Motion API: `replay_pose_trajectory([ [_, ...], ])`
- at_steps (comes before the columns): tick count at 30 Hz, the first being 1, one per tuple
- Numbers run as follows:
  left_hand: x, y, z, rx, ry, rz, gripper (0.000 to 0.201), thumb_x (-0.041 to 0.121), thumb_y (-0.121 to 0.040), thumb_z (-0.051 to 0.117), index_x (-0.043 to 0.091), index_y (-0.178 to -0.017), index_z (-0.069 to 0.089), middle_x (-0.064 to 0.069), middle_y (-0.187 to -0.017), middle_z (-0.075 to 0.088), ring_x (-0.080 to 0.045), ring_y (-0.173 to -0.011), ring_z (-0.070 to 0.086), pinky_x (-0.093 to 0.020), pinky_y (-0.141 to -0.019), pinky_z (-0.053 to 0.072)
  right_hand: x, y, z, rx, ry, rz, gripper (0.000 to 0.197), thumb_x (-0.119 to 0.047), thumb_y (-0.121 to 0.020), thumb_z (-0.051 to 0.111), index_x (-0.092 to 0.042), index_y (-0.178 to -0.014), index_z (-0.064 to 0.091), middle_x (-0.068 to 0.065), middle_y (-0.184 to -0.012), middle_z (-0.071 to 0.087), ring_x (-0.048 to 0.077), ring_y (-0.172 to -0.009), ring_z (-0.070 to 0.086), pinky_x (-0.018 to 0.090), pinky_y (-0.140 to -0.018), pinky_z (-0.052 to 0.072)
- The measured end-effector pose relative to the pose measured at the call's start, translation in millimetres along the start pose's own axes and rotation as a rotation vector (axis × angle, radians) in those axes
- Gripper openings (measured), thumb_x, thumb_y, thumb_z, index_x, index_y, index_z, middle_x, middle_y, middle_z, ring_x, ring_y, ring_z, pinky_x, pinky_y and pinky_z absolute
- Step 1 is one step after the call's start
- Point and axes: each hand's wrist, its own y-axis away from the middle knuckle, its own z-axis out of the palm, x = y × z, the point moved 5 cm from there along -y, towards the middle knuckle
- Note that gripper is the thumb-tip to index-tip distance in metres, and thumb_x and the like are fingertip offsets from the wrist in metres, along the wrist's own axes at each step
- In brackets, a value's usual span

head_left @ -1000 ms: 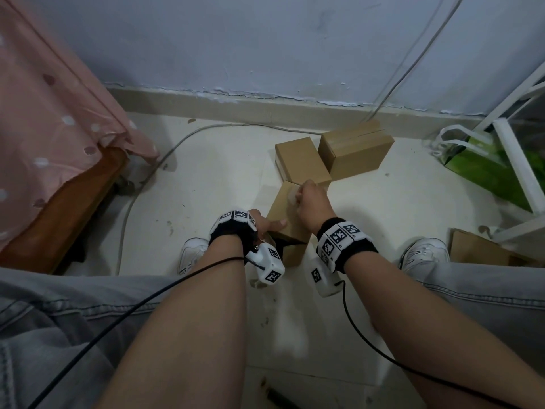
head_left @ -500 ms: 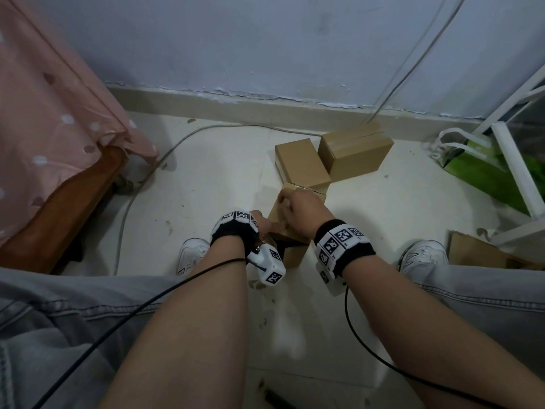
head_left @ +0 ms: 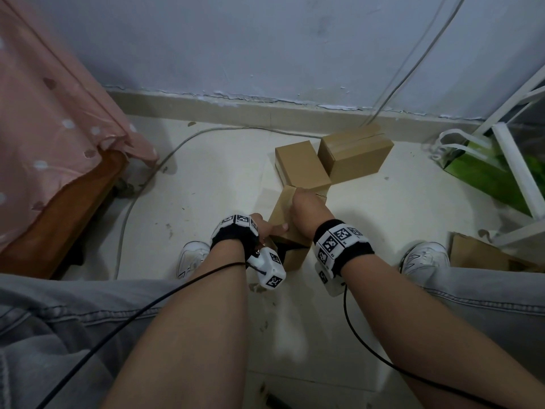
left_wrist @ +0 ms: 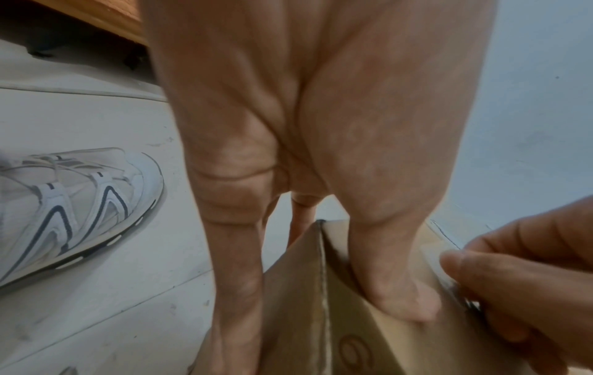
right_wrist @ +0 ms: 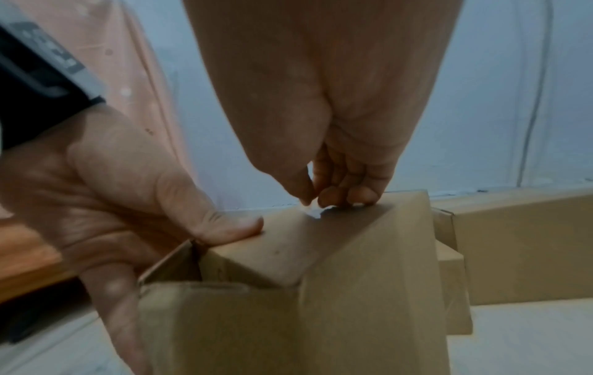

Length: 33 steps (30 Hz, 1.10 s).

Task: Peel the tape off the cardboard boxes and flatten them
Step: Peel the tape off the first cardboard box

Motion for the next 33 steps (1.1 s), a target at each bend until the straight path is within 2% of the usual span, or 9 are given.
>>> replay_pose_trajectory([
  [5, -0.1, 0.2, -0.4, 0.008, 0.006, -0.028, 0.075, 0.078, -0.055, 0.072, 0.006, -0.069, 0.058, -0.011, -0.061, 0.062, -0.026, -0.062, 0.060, -0.033, -0.064, 0.045, 0.0, 2.8, -4.0, 0.047, -0.008, 0.003, 0.044, 0.000, -0.086, 0.066, 0.004, -0.124, 0.044, 0.021, -0.116, 0.060, 0.034, -0.105, 0.062, 0.033, -0.076, 0.046],
  [9, 2.6, 2.5, 0.6, -0.037, 0.026, -0.011, 0.085, 0.078, -0.052, 0.072, 0.000, -0.085, 0.066, -0.016, -0.077, 0.073, -0.031, -0.074, 0.071, -0.039, -0.075, 0.055, -4.5, 7.4, -7.4, 0.130, -0.025, -0.073, 0.043, 0.003, -0.085, 0.061, -0.003, -0.122, 0.040, 0.020, -0.107, 0.056, 0.031, -0.086, 0.054, 0.034, -0.070, 0.042],
  [12, 2.7, 2.3, -2.4, -0.030, 0.000, 0.005, 0.094, 0.084, -0.042, 0.067, 0.003, -0.091, 0.067, -0.016, -0.085, 0.074, -0.035, -0.085, 0.072, -0.046, -0.086, 0.055, -0.9, 4.9, -10.0, 0.119, -0.107, -0.022, 0.023, 0.001, -0.091, 0.047, -0.008, -0.112, 0.049, 0.015, -0.106, 0.050, 0.031, -0.086, 0.052, 0.039, -0.081, 0.050],
  [17, -1.0, -0.2, -9.7, -0.051, -0.027, 0.000, 0.082, 0.078, -0.060, 0.069, 0.004, -0.096, 0.067, -0.013, -0.089, 0.074, -0.029, -0.079, 0.070, -0.039, -0.080, 0.055, 25.7, -15.6, -27.9, 0.066, -0.139, 0.085, 0.023, -0.005, -0.094, 0.050, -0.002, -0.101, 0.072, 0.016, -0.113, 0.064, 0.031, -0.104, 0.061, 0.038, -0.092, 0.051],
  [20, 1.8, -3.0, -8.8, -0.049, -0.061, 0.017, 0.071, 0.073, -0.069, 0.069, 0.003, -0.085, 0.065, -0.013, -0.081, 0.071, -0.026, -0.068, 0.064, -0.030, -0.065, 0.047, 33.5, -16.8, -38.3, 0.027, -0.182, 0.101, 0.023, -0.008, -0.094, 0.047, 0.004, -0.093, 0.067, 0.016, -0.096, 0.065, 0.032, -0.093, 0.062, 0.037, -0.080, 0.054],
  [23, 4.8, -1.2, -8.8, -0.050, -0.049, 0.019, 0.062, 0.066, -0.076, 0.069, 0.005, -0.079, 0.062, -0.011, -0.071, 0.066, -0.023, -0.058, 0.058, -0.026, -0.056, 0.041, 30.9, -18.0, -38.4, 0.011, -0.238, 0.096, 0.033, -0.025, -0.097, 0.047, -0.007, -0.070, 0.051, 0.008, -0.074, 0.051, 0.027, -0.072, 0.053, 0.028, -0.056, 0.042],
  [26, 5.3, 1.5, -10.7, -0.033, -0.051, 0.024, 0.062, 0.065, -0.075, 0.069, 0.004, -0.083, 0.063, -0.009, -0.073, 0.068, -0.024, -0.062, 0.062, -0.028, -0.058, 0.044, 26.9, -18.8, -33.1, 0.006, -0.233, 0.053, 0.046, -0.048, -0.091, 0.059, -0.015, -0.064, 0.044, 0.003, -0.066, 0.047, 0.019, -0.062, 0.048, 0.029, -0.057, 0.038],
  [30, 5.4, 1.1, -9.0, -0.034, -0.067, 0.015, 0.066, 0.069, -0.073, 0.069, 0.005, -0.087, 0.061, -0.010, -0.084, 0.069, -0.026, -0.071, 0.064, -0.031, -0.065, 0.046, 39.3, -19.2, -34.6, 0.121, -0.207, 0.030, 0.020, -0.007, -0.087, 0.066, -0.011, -0.086, 0.047, 0.008, -0.088, 0.054, 0.026, -0.087, 0.055, 0.031, -0.067, 0.038],
  [33, 6.1, 0.4, -8.4, -0.033, -0.045, 0.018, 0.064, 0.067, -0.073, 0.070, 0.005, -0.084, 0.061, -0.013, -0.084, 0.069, -0.027, -0.070, 0.062, -0.031, -0.066, 0.045, 47.8, -19.1, -36.2, 0.136, -0.356, 0.059, 0.022, -0.001, -0.085, 0.064, -0.009, -0.100, 0.050, 0.013, -0.098, 0.062, 0.026, -0.088, 0.060, 0.033, -0.070, 0.049],
])
